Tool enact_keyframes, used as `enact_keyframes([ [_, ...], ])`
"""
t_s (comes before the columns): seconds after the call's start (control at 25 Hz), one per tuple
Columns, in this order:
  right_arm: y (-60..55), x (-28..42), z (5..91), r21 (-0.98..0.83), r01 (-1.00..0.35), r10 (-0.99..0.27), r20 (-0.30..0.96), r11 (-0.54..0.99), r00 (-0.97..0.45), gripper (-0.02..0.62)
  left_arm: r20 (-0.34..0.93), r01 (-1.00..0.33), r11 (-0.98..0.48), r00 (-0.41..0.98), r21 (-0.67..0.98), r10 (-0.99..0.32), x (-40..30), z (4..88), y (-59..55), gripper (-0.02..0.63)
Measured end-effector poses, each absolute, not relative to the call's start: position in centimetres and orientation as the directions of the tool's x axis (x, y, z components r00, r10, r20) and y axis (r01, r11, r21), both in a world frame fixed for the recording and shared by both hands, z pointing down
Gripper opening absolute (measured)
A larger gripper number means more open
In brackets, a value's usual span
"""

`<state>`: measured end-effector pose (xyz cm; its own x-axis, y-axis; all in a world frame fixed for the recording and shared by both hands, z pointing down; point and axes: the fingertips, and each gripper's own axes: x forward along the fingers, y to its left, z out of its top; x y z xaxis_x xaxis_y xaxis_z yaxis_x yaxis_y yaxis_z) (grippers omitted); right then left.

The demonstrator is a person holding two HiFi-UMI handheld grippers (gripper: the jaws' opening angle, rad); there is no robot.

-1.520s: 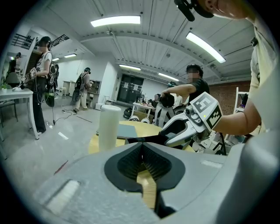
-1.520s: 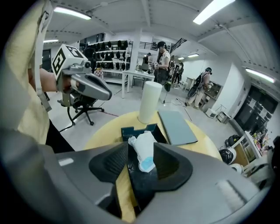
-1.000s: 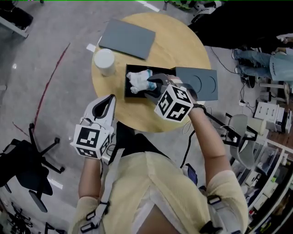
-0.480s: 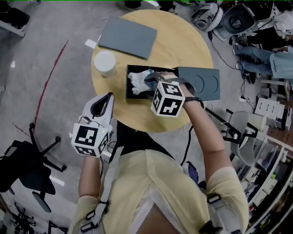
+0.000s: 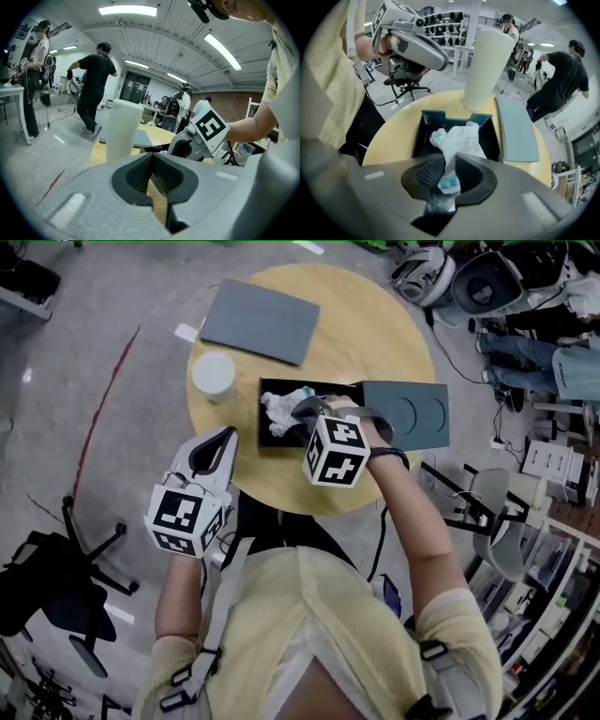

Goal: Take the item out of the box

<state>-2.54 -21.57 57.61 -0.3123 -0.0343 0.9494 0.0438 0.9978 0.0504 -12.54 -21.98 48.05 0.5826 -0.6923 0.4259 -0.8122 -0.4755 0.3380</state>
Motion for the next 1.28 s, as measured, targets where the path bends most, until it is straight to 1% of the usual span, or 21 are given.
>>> enact_keyframes([
  [0.12, -21.7, -2.4, 57.3, 0.075, 0.021, -0.064, 0.944, 0.997, -0.322, 0.060, 0.421, -0.809, -0.488, 0.588, 0.329, -0.691, -12.2, 47.6, -22.1, 0.002],
  [0.24, -21.5, -2.3, 56.5, 0.093, 0.002, -0.087, 0.935, 0.996, -0.343, 0.054, 0.423, -0.808, -0.494, 0.588, 0.319, -0.689, -11.9, 47.3, -22.2, 0.002],
  [0.44, -21.3, -1.3, 54.7, 0.155, -0.013, -0.149, 0.917, 0.988, -0.371, 0.051, 0.421, -0.817, -0.490, 0.577, 0.305, -0.700, -10.6, 46.8, -22.0, 0.002],
  [0.72, -20.3, 0.0, 51.2, 0.225, -0.088, -0.241, 0.869, 0.970, -0.432, 0.049, 0.409, -0.828, -0.485, 0.561, 0.283, -0.720, -8.8, 45.3, -20.8, 0.002],
  [1.28, -17.6, 4.8, 46.5, 0.279, -0.208, -0.347, 0.798, 0.937, -0.492, 0.048, 0.372, -0.827, -0.511, 0.562, 0.236, -0.739, -3.9, 41.8, -18.7, 0.002],
])
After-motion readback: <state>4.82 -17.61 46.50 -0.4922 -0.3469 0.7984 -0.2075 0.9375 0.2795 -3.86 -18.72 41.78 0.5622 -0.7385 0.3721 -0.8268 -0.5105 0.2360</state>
